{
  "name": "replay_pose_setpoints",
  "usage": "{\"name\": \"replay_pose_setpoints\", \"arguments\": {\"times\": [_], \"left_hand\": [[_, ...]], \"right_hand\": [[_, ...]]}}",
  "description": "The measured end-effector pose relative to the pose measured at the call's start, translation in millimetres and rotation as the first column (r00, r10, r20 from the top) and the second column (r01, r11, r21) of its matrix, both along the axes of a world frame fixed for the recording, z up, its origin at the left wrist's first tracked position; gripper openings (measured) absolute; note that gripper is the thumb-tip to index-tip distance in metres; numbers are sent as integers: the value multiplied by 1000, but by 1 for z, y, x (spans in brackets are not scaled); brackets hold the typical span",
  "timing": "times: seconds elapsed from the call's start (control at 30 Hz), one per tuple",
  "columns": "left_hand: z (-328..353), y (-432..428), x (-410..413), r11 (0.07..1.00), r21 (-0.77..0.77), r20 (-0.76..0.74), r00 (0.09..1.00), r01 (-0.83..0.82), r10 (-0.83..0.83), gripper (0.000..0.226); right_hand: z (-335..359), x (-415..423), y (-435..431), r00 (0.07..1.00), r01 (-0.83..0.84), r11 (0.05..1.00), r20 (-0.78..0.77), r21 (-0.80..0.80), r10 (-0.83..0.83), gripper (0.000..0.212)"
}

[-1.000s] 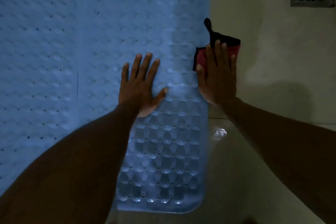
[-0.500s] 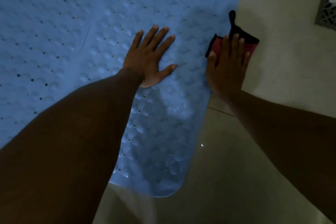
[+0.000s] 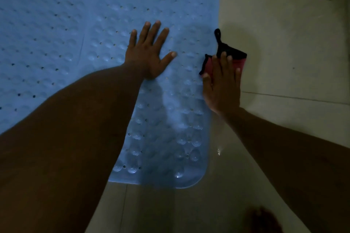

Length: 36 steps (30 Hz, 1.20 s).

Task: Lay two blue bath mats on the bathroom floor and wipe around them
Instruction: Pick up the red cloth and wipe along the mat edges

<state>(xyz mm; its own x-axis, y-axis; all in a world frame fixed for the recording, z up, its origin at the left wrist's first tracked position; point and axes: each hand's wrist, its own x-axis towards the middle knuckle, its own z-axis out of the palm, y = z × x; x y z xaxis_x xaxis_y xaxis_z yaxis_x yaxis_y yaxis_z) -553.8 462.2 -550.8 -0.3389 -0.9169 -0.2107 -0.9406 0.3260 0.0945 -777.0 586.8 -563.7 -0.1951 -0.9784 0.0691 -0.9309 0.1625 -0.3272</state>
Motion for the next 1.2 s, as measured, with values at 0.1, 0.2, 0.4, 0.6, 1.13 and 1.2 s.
{"name": "replay_pose_setpoints", "arguments": {"times": [0.1, 0.2, 0.4, 0.6, 1.13, 1.2], "left_hand": [[3, 1, -1, 1000, 11, 3, 1000, -5, 5, 84], [8, 20, -8, 988, 62, -16, 990, -138, 140, 81], [0, 167, -12, 970, 19, -115, 963, -242, 242, 77], [-5, 194, -17, 965, -25, -77, 963, -259, 257, 74], [16, 187, -32, 894, 243, 31, 924, -377, 382, 69], [18, 194, -39, 876, 254, 19, 908, -409, 418, 67]], "right_hand": [[2, 5, 31, 1000, -4, 1000, 27, 3, 4, 63], [0, 13, 55, 1000, 3, 1000, 23, -17, -3, 64], [-3, 17, 58, 998, -2, 1000, -64, -27, 1, 64], [0, 9, 61, 999, -41, 999, -16, 26, 41, 65], [16, 0, 156, 963, -270, 950, 24, 158, 270, 66], [17, 3, 177, 960, -279, 944, 22, 175, 279, 66]]}}
